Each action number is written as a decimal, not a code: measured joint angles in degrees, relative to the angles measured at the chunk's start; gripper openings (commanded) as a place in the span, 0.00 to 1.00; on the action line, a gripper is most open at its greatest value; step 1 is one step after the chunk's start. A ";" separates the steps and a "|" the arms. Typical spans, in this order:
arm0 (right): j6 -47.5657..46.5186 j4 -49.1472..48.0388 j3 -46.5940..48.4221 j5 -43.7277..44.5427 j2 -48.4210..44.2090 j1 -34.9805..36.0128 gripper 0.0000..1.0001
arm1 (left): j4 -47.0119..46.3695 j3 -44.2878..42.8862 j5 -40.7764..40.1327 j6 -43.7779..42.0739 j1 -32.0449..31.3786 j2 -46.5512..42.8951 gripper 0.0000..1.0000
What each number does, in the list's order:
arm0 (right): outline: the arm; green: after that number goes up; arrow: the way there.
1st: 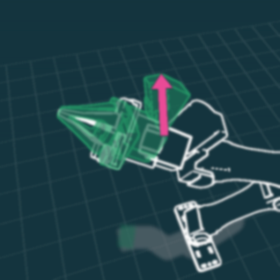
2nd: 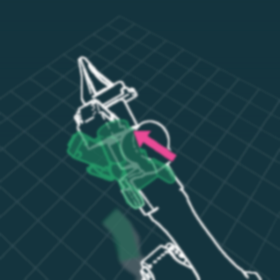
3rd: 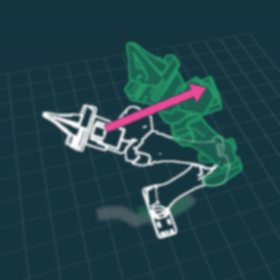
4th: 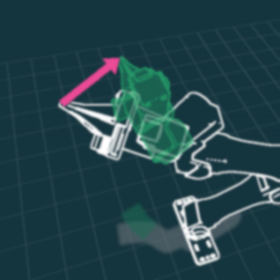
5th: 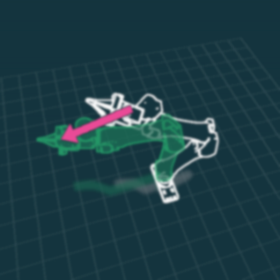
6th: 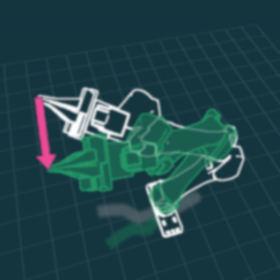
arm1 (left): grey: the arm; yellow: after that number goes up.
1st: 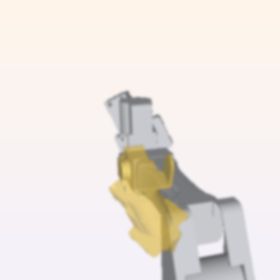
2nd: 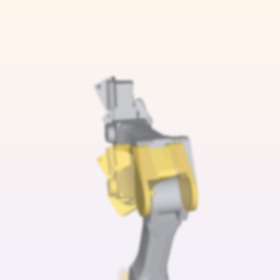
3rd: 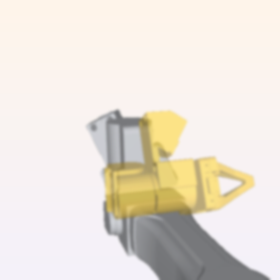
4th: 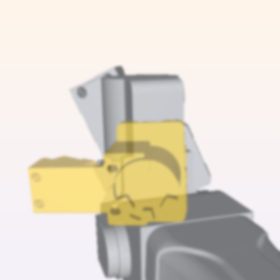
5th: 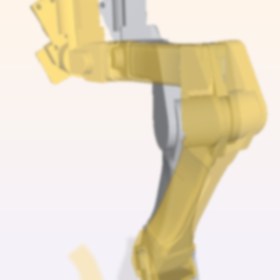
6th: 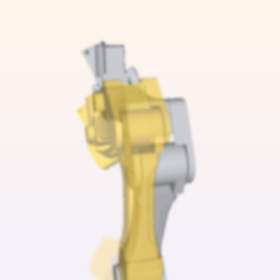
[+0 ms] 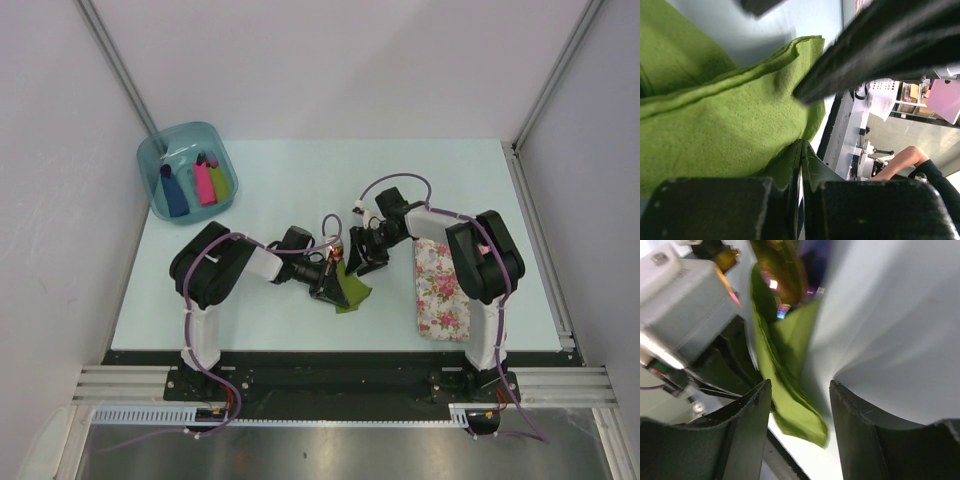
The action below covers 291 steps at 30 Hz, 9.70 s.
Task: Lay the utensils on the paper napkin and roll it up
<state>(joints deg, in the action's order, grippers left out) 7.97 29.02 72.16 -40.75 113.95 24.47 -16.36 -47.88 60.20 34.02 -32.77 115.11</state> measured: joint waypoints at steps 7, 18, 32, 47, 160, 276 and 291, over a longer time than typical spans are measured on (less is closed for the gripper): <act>3.45 -2.56 0.85 -2.40 2.14 1.18 0.52 | -1.36 0.81 0.02 1.86 0.55 -0.02 0.06; 5.55 -6.56 -0.07 -3.06 4.02 1.90 0.14 | -4.76 2.43 -0.04 5.42 1.25 -0.02 0.05; 8.35 -11.06 -2.89 -5.88 4.02 1.07 0.00 | -5.68 4.61 -3.89 6.56 4.00 -5.99 0.50; 10.91 -13.11 -2.97 -6.36 2.84 0.48 0.00 | 23.93 -5.18 -17.81 -16.20 22.38 -32.50 0.85; -13.94 -3.58 11.47 12.92 -46.69 32.26 0.00 | -46.10 14.62 -4.44 22.21 4.00 -61.99 0.00; 3.21 -15.52 2.14 -1.29 -33.92 17.81 0.36 | -18.69 7.37 -16.98 16.92 10.86 -58.12 0.00; 10.51 -18.03 1.77 -4.44 -34.58 15.26 0.00 | -18.97 7.74 -15.54 19.56 14.53 -58.77 0.66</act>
<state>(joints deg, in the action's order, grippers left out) 18.48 10.98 73.93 -45.19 79.37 39.72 -35.33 -40.14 44.66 53.58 -18.24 56.34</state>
